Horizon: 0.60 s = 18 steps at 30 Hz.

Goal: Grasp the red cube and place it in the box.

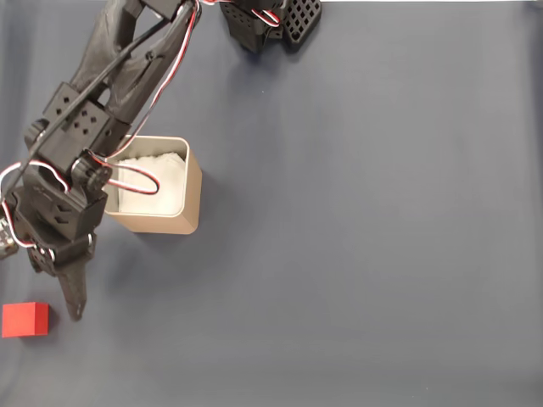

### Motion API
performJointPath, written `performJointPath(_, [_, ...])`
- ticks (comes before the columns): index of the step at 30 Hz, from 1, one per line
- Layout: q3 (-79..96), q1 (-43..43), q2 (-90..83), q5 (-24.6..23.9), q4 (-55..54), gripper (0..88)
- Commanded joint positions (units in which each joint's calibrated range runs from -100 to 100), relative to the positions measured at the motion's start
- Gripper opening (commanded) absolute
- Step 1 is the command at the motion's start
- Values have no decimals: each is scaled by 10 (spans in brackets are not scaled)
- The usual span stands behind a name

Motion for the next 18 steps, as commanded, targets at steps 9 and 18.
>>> performJointPath(9, [-71, 3, 57, 14, -84, 370])
performJointPath(18, [-93, 12, 99, 22, -152, 392])
